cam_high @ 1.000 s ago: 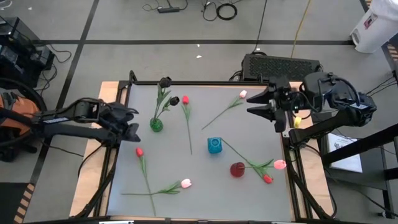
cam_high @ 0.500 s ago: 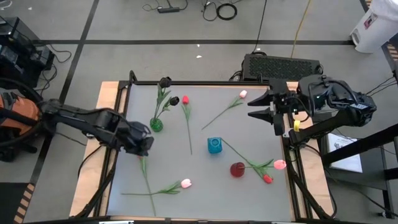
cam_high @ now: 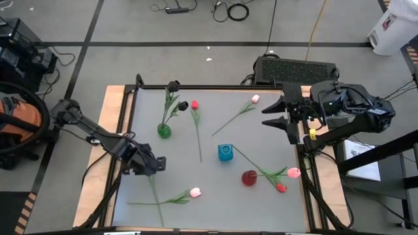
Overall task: Sort flowers into vase by color
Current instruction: Put the left red tulip into the blue vase
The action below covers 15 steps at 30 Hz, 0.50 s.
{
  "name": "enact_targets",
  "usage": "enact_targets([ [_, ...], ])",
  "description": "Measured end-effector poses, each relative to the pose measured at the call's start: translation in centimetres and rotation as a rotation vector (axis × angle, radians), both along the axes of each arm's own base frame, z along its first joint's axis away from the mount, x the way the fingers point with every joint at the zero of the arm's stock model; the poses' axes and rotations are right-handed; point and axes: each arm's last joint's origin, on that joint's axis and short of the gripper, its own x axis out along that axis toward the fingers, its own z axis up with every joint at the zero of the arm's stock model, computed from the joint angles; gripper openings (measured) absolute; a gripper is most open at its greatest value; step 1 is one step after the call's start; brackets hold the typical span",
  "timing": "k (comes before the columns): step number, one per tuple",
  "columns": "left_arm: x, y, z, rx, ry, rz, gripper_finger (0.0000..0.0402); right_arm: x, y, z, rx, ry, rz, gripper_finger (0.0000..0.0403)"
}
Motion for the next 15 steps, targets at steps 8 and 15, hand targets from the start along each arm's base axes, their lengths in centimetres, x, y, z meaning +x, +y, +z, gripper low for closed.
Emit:
enact_targets([
  [8,0.8,-1.6,-2.4,0.060,0.124,0.013,0.0118,0.0,0.0,-0.1,-0.020,0.012,0.009,0.0185],
  [15,1.6,-2.2,-4.9,0.139,0.237,0.003,0.0118,0.0,0.0,-0.1,-0.034,0.011,0.015,0.0185],
])
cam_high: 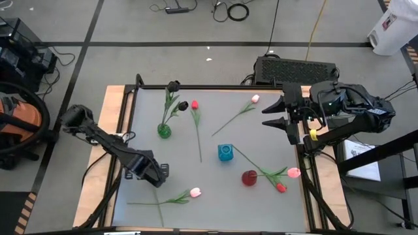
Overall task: Sort flowers into vase by color
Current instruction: Put the left red tulip into the blue vase
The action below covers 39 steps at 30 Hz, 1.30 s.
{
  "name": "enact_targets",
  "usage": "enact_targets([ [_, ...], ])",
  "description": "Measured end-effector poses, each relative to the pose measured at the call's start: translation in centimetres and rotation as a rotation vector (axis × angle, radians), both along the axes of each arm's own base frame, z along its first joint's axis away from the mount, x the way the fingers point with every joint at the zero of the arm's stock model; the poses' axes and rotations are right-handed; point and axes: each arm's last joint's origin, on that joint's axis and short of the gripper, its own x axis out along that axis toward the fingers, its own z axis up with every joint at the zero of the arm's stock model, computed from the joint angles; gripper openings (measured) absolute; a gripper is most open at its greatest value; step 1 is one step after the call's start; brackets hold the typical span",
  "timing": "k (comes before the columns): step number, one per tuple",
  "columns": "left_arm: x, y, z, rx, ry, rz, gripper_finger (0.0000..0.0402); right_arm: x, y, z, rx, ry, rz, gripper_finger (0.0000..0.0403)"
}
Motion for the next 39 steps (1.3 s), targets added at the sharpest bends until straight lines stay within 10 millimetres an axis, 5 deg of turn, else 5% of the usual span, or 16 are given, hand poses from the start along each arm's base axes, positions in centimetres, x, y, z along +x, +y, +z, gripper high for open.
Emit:
enact_targets([
  [22,-1.6,1.0,-1.8,0.125,0.143,-0.032,0.0118,0.0,0.0,0.0,0.015,-0.004,-0.013,0.0185],
  [39,-1.1,0.7,-3.5,0.035,-0.002,-0.024,0.0118,0.2,0.0,0.4,0.028,-0.041,-0.018,0.0185],
])
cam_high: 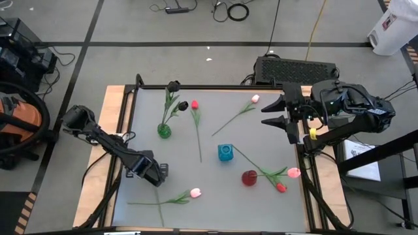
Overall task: Sort flowers into vase by color
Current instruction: Put the left red tulip into the blue vase
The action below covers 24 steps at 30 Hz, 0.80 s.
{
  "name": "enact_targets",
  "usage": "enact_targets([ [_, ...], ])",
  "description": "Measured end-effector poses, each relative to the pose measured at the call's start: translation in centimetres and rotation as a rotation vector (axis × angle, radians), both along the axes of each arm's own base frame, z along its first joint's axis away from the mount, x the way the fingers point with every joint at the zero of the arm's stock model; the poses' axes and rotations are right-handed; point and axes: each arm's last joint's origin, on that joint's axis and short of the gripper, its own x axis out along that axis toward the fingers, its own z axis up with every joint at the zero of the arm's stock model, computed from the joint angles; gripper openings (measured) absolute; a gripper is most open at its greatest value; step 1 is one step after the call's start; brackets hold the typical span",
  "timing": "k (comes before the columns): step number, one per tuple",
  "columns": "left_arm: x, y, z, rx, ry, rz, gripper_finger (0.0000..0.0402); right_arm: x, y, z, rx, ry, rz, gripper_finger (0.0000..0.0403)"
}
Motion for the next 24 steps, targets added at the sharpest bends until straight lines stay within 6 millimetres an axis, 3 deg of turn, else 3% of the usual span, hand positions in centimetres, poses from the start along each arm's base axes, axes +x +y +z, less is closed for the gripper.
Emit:
enact_targets([
  [14,0.88,-0.52,-0.31,-0.057,-0.117,0.002,0.0118,0.00,0.00,-0.01,0.040,0.000,-0.016,0.0185],
  [24,0.58,-0.28,-0.36,-0.024,-0.091,0.002,0.0111,0.00,0.00,-0.01,0.040,0.001,-0.016,0.0185],
])
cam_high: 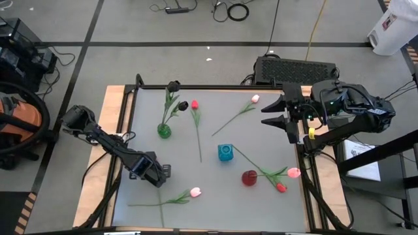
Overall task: Sort flowers into vase by color
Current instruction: Put the left red tulip into the blue vase
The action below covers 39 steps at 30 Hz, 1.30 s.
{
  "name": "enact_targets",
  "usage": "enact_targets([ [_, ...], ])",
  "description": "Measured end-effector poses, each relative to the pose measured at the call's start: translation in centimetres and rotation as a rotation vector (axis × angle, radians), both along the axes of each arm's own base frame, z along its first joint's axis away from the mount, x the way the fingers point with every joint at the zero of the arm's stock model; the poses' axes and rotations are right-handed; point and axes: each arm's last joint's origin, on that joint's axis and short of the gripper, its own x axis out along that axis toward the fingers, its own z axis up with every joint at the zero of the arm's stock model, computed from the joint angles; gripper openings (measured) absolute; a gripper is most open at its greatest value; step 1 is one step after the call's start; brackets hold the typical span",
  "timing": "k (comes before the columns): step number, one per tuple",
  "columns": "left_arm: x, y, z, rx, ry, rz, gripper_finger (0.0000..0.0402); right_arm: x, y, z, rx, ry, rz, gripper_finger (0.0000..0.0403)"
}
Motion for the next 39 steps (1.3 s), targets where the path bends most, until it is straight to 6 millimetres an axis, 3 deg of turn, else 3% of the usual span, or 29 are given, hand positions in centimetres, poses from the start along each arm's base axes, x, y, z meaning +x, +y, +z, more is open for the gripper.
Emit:
enact_targets([
  [19,0.2,0.0,0.0,0.022,-0.037,-0.030,0.0007,0.0,0.0,0.0,-0.002,0.001,0.001,0.0185],
  [28,0.4,-0.1,0.2,0.015,-0.065,-0.096,0.0002,0.0,0.0,0.0,-0.004,0.001,0.000,0.0185],
  [39,1.6,-0.8,2.4,0.037,-0.162,-0.271,0.0001,0.0,0.0,0.0,-0.002,0.001,-0.003,0.0185],
])
